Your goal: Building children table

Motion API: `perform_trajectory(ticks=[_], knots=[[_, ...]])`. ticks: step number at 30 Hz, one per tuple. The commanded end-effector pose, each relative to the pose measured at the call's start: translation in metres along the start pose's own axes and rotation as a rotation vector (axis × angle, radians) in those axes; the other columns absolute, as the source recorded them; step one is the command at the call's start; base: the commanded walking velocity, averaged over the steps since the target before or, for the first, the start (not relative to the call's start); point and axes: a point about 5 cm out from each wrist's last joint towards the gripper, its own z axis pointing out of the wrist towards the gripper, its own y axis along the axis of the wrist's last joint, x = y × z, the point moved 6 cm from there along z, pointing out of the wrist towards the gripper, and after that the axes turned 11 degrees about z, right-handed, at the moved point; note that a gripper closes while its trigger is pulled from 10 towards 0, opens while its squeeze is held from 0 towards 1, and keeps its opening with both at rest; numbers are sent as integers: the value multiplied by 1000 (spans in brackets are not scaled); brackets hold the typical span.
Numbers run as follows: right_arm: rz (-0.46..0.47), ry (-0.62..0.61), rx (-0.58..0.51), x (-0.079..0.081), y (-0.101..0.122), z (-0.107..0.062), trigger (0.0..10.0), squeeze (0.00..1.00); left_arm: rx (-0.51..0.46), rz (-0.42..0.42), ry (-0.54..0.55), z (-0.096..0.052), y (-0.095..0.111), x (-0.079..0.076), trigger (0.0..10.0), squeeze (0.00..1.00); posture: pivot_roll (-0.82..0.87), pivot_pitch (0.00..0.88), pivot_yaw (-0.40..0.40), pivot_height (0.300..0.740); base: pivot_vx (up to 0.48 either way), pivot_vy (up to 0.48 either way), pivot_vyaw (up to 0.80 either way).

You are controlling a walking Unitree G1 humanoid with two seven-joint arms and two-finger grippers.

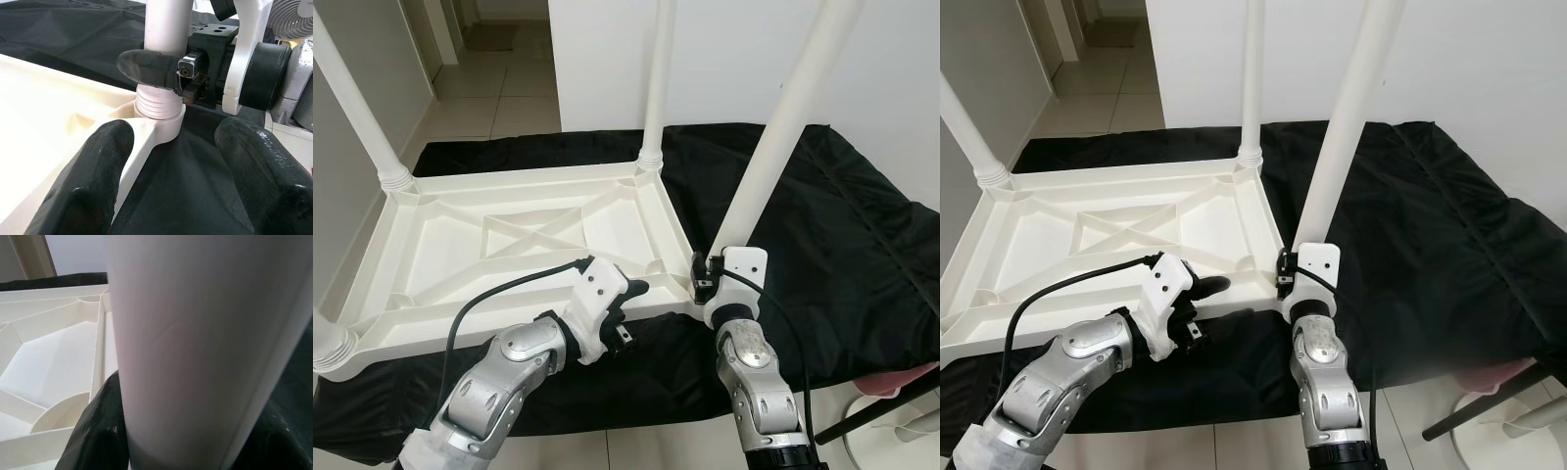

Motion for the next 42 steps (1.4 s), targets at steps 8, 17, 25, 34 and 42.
perform_trajectory(ticks=[8,17,25,34,42], knots=[[37,-106,60,-12,-15,-4,10000,0,4,-1,-18,-2,1,-4,10000,0,16,25,11,740,0,0,0],[40,-103,60,-4,-14,-7,10000,0,1,-12,-20,-3,2,-7,10000,0,18,37,8,740,0,0,0],[56,-79,44,-3,-8,-4,10000,0,-7,-15,-15,-2,4,-5,10000,0,5,37,10,740,0,0,0],[49,122,4,4,13,2,10000,0,-6,-11,-44,-1,6,-7,10000,0,-20,42,29,740,0,0,0],[-21,318,17,9,16,-1,10000,0,-9,-4,-62,1,8,-6,10000,0,-29,47,38,740,0,0,0]])
